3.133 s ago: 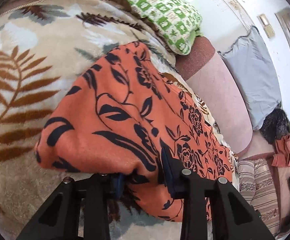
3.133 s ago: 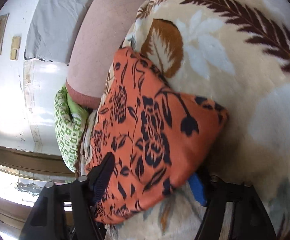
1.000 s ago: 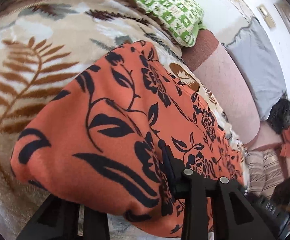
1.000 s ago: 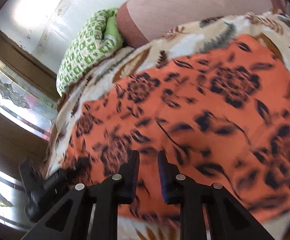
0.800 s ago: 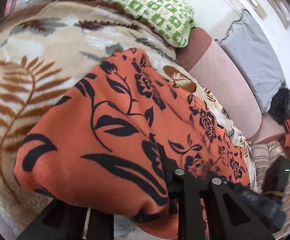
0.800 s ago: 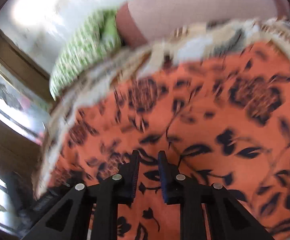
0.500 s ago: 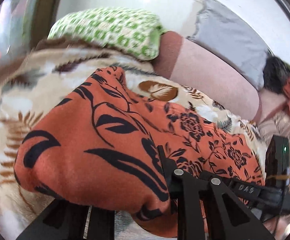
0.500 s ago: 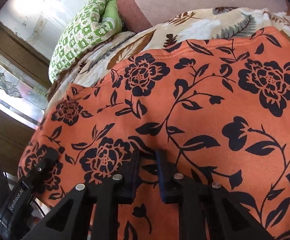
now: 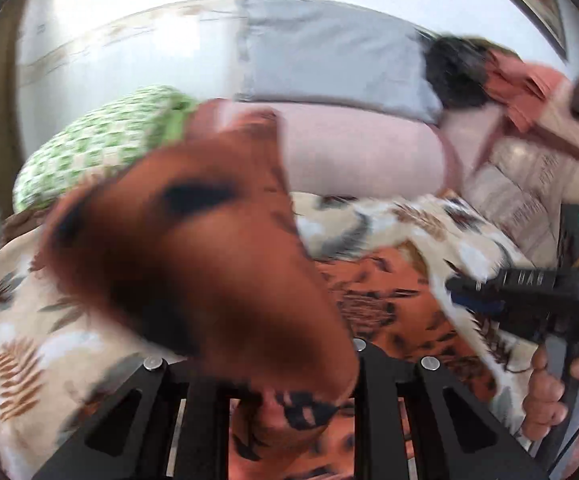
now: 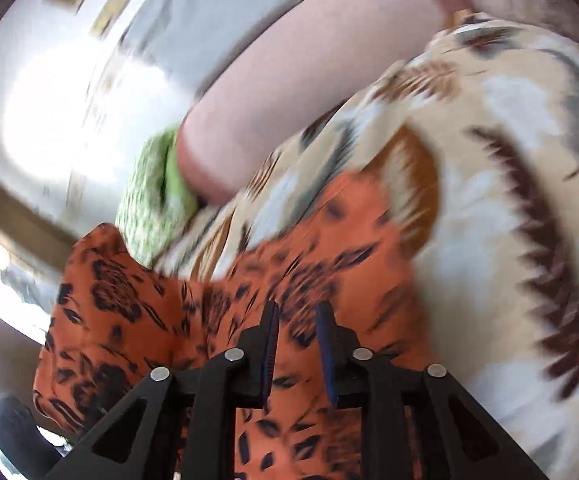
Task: Fold small clothes
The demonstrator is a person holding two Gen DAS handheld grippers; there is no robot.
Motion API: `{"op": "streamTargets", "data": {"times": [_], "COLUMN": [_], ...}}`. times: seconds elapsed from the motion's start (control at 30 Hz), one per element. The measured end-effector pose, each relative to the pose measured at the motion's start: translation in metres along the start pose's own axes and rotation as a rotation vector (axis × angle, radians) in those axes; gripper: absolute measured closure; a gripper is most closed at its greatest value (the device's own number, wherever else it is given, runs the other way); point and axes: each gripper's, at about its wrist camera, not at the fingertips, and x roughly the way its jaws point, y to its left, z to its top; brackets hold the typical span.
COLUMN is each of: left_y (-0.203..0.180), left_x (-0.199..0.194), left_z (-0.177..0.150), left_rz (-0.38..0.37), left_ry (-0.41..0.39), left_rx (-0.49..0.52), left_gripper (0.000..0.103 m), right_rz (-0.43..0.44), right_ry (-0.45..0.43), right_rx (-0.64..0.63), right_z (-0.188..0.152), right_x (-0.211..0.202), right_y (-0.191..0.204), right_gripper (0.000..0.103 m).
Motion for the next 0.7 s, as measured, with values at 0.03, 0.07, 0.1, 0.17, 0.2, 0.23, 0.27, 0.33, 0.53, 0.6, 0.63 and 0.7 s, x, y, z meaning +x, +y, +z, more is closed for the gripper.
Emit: {"op": "streamTargets", "data": {"times": [0.03, 0.07, 0.1, 0.17, 0.2, 0.23, 0.27, 0.33, 0.53, 0.6, 0.63, 0.7], "left_y": [-0.018, -0.032, -0.046, -0.071, -0.081, -0.084, -0.085, -0.077, -0.013, 0.012, 0.02, 0.039], "left_x": [0.012, 0.023, 0.036, 0.062, 0.073, 0.074, 0.069, 0.049, -0.025, -0.03, -0.027, -0.017], "left_z": [0.0, -0.002, -0.006, -0.017, -0.022, -0.025, -0.025, -0.021, -0.012, -0.013, -0.014, -0.015], "left_rz": [-0.018, -0.039, -0.069, -0.119, -0.114, -0.11, -0.121, -0.209, -0.312, -0.236, -0.21, -0.153], "left_ry": [0.023, 0.046, 0.077, 0.177, 0.238, 0.249, 0.237, 0.195, 0.01, 0.005, 0.014, 0.04], "left_rx": [0.023, 0.029, 0.03, 0.054, 0.079, 0.094, 0.11, 0.127, 0.069, 0.032, 0.023, -0.007], "left_gripper": [0.083, 0.083, 0.081, 0.073, 0.063, 0.06, 0.053, 0.036, 0.017, 0.016, 0.016, 0.016], "right_rz": [0.002, 0.009, 0.016, 0.026, 0.029, 0.032, 0.041, 0.062, 0.106, 0.12, 0.124, 0.105], "right_ry": [-0.024, -0.051, -0.077, -0.113, -0.127, -0.135, -0.131, -0.107, -0.034, -0.04, -0.016, 0.024], "right_rx": [0.023, 0.049, 0.075, 0.113, 0.13, 0.151, 0.166, 0.168, 0.084, 0.065, 0.05, 0.03], "right_z": [0.009, 0.017, 0.024, 0.036, 0.041, 0.045, 0.047, 0.048, 0.039, 0.032, 0.028, 0.02], "right_x": [-0.01, -0.02, -0.029, -0.043, -0.048, -0.052, -0.054, -0.053, -0.04, -0.04, -0.039, -0.033], "right_y": [-0.01, -0.02, -0.03, -0.045, -0.052, -0.058, -0.062, -0.063, -0.035, -0.025, -0.019, -0.013], "right_gripper": [0.081, 0.081, 0.081, 0.081, 0.08, 0.08, 0.08, 0.08, 0.035, 0.027, 0.027, 0.027]}}
